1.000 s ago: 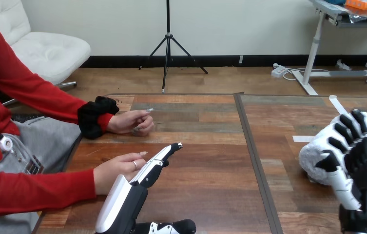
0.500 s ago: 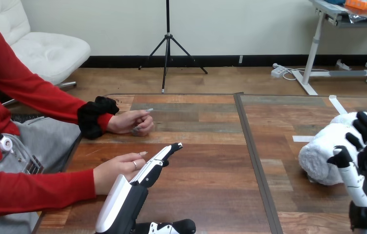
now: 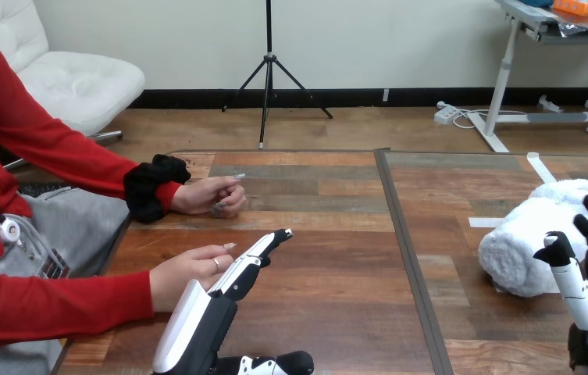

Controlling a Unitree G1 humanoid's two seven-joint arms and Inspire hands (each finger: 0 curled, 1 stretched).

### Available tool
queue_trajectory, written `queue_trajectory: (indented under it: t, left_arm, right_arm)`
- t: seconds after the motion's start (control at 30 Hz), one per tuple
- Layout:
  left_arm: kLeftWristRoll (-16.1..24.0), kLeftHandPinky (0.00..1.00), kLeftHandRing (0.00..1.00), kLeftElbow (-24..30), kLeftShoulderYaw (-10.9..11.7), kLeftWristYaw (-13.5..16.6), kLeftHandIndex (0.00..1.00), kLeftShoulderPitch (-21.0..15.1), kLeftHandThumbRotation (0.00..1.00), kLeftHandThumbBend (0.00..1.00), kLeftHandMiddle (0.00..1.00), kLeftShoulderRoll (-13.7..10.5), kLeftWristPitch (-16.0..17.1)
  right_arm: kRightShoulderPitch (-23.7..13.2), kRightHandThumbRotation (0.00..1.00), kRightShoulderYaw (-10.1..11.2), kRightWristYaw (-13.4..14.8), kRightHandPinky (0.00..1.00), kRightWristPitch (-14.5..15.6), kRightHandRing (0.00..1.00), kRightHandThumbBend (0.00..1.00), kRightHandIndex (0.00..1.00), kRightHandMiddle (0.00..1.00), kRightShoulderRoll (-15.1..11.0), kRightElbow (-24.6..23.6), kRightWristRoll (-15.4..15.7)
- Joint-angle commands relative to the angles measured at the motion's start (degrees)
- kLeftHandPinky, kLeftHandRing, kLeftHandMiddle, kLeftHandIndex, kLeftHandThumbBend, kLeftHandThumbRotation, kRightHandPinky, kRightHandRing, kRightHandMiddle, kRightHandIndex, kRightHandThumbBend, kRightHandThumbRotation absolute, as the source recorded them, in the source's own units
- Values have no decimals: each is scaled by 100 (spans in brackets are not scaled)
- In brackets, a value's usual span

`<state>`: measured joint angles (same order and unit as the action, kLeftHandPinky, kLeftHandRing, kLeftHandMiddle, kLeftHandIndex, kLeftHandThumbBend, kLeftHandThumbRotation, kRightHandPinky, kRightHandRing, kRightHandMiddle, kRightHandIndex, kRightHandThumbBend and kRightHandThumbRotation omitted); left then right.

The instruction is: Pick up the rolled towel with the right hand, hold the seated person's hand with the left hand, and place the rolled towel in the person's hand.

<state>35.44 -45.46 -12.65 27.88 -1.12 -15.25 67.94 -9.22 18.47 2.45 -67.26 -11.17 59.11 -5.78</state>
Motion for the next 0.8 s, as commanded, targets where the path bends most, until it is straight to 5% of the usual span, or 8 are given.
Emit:
queue_trajectory:
  t: [0.0, 0.3, 0.6, 0.77]
  left_arm:
    - [-48, 84, 91, 32, 63, 61, 91, -292, 84, 100, 92, 15, 43]
    - [-63, 83, 91, 27, 63, 38, 91, -300, 85, 100, 92, -1, 38]
    - [-55, 84, 91, 44, 69, 45, 91, -303, 85, 100, 92, -5, 31]
    - [-72, 83, 91, 35, 70, 41, 91, -304, 85, 100, 92, 6, 35]
  right_arm:
    - [-523, 64, 70, 126, 96, -109, 96, 100, 99, 94, -207, 130, 118]
    - [-635, 66, 35, 577, 99, 181, 99, 100, 100, 96, -443, 392, 494]
    - [-826, 71, -160, 1338, 100, 866, 100, 100, 100, 98, -762, 712, 1098]
    - [-1029, 71, -178, 1281, 100, 1378, 100, 100, 100, 99, -842, 933, 1053]
